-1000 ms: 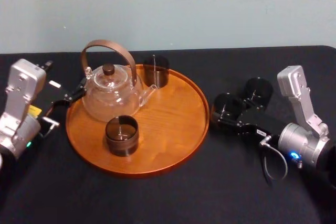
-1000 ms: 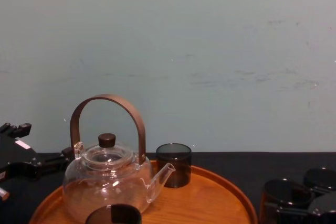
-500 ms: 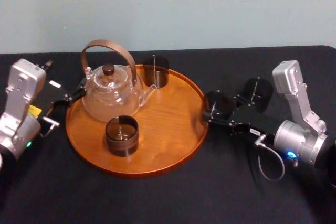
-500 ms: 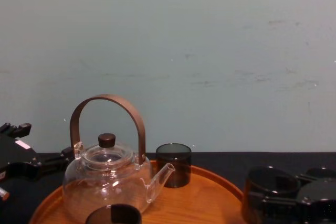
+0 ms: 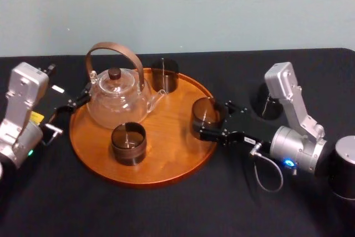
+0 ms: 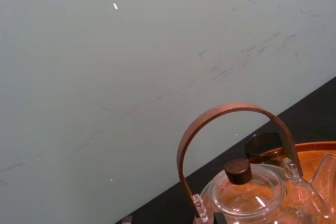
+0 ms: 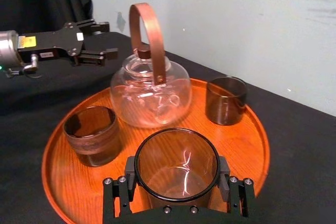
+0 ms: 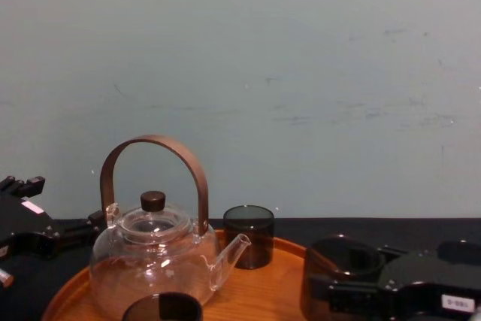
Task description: Pick up the glass from the table and place it on the tray.
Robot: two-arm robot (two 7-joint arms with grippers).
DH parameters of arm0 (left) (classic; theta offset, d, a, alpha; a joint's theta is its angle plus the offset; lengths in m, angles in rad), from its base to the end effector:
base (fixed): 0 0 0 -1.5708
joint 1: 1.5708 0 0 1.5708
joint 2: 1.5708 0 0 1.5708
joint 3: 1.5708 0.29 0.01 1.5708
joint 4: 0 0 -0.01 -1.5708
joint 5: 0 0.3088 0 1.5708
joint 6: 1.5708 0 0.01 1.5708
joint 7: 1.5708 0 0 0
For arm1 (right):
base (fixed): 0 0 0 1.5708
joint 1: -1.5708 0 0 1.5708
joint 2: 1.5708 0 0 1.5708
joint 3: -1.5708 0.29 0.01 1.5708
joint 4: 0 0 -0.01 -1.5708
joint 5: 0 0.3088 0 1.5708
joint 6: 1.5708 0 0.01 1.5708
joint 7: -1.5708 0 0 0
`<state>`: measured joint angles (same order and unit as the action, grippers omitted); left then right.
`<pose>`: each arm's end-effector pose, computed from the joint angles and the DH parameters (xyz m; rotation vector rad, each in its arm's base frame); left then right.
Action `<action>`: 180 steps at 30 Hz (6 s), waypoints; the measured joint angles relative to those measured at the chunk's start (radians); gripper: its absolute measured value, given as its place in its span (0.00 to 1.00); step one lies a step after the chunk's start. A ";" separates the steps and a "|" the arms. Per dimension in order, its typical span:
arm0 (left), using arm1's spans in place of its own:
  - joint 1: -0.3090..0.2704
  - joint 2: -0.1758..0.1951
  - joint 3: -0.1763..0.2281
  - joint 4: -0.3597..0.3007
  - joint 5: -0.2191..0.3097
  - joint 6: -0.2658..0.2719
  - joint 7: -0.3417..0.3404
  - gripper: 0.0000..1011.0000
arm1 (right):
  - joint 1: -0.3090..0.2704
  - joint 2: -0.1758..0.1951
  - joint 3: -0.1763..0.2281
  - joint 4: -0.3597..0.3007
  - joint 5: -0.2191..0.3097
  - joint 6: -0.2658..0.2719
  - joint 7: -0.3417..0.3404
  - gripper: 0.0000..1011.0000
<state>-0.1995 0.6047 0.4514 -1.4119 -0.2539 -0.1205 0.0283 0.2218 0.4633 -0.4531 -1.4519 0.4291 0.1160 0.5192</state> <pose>0.3581 0.0827 -0.3023 0.3046 -0.2850 1.2480 0.3657 -0.0237 -0.2936 -0.2051 0.1114 -0.7051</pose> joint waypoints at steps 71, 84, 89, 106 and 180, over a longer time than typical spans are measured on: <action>0.000 0.000 0.000 0.000 0.000 0.000 0.000 0.99 | 0.091 -0.113 -0.114 0.166 -0.077 -0.024 0.024 0.90; 0.000 0.000 0.000 0.000 0.000 0.000 0.000 0.99 | 0.091 -0.115 -0.119 0.172 -0.085 -0.023 0.025 0.90; 0.000 0.000 0.000 0.000 0.000 0.000 0.000 0.99 | 0.091 -0.118 -0.120 0.177 -0.089 -0.024 0.021 0.90; 0.000 0.000 0.000 0.000 0.000 0.000 0.000 0.99 | 0.089 -0.117 -0.120 0.178 -0.092 -0.019 0.019 0.97; 0.000 0.000 0.000 0.000 0.000 0.000 0.000 0.99 | -0.254 0.121 0.181 -0.158 0.100 -0.107 -0.064 0.99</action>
<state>-0.1995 0.6047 0.4514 -1.4119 -0.2539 -0.1205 0.0283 -0.0320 0.5847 -0.2725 -1.6100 0.5291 0.0091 0.4549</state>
